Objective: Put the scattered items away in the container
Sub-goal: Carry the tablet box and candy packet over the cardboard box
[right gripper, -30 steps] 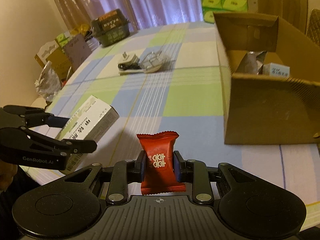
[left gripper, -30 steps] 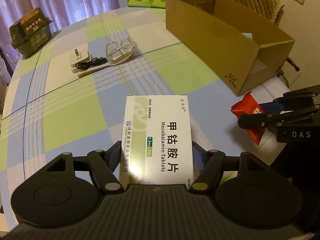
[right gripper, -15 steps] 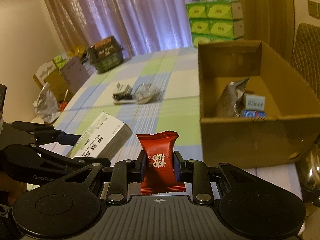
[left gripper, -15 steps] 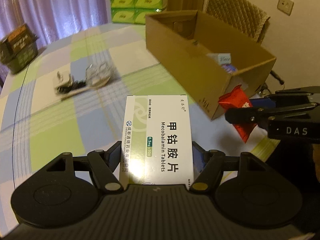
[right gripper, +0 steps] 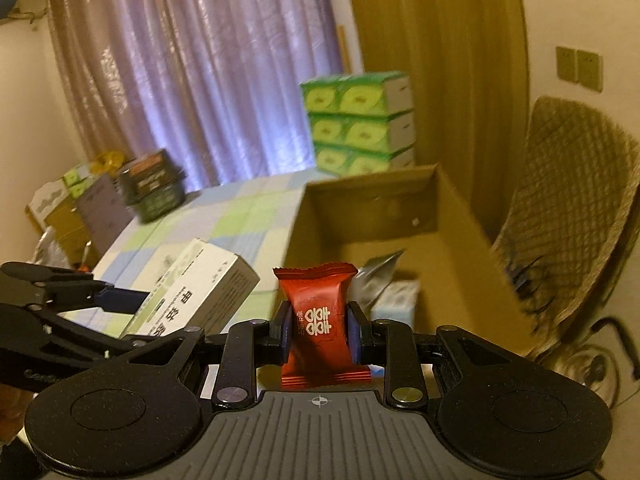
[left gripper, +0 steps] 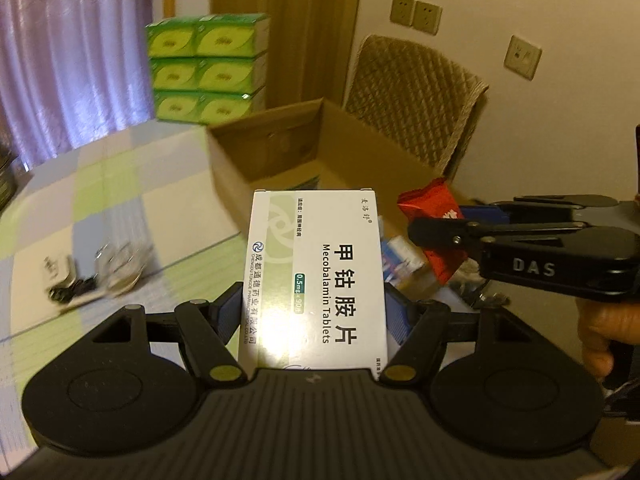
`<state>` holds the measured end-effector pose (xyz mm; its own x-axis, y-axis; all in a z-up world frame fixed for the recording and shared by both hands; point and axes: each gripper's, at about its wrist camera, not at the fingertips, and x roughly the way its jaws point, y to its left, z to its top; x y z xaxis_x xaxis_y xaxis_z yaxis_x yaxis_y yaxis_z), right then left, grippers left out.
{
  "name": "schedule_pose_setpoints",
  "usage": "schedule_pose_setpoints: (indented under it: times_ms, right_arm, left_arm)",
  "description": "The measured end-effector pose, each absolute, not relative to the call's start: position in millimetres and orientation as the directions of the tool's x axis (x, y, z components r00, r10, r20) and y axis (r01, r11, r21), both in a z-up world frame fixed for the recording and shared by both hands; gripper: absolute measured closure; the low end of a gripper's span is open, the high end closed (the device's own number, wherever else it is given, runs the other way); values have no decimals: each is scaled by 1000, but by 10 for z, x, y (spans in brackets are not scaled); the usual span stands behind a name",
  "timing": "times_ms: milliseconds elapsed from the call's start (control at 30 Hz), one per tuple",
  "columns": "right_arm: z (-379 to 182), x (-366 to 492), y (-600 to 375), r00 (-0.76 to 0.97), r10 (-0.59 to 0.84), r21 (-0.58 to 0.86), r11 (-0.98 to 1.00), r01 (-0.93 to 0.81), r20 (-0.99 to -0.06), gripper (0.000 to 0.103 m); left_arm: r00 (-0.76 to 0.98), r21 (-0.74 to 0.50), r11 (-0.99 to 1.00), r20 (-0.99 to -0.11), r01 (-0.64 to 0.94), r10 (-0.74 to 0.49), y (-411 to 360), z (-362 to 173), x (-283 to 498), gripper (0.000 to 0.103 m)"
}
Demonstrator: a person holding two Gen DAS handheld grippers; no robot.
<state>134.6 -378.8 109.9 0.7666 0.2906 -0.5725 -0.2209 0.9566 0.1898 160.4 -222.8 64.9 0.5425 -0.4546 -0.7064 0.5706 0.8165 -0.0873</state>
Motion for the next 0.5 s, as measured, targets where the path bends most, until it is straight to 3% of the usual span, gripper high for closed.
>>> schedule_pose_setpoints:
  times_ms: [500]
  right_arm:
    - [1014, 1715, -4217, 777, 211, 154, 977, -148, -593, 73]
  left_arm:
    - [519, -191, 833, -704, 519, -485, -2649, 615, 2061, 36]
